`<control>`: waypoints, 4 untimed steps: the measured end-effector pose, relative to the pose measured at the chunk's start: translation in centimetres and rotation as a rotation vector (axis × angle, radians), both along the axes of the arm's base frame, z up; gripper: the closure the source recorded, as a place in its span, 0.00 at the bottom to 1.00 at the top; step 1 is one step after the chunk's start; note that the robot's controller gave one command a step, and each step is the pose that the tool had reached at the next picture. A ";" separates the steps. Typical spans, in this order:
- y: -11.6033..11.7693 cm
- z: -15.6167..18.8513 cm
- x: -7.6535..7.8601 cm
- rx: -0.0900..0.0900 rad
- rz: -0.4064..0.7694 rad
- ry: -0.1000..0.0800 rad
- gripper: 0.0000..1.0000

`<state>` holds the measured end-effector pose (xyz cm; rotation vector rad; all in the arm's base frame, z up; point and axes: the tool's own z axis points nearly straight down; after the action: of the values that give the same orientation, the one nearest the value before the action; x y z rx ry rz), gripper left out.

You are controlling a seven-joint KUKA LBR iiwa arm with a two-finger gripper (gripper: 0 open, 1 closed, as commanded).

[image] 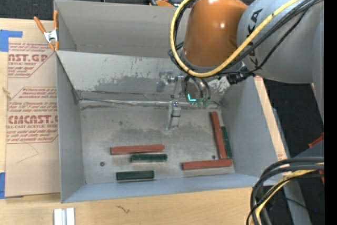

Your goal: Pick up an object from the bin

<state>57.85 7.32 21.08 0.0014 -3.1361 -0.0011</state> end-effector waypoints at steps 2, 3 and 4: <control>6.5 -11.0 -4.0 0.002 -0.017 -0.008 0.00; 7.6 -11.1 -4.8 0.001 -0.056 -0.005 0.00; 8.1 -14.3 -5.2 -0.001 -0.158 -0.003 0.00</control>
Offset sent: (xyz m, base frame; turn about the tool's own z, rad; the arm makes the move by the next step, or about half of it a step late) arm -0.0443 0.0313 -0.1408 -0.0850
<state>52.67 15.41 6.83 -0.2456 -3.1294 -0.0007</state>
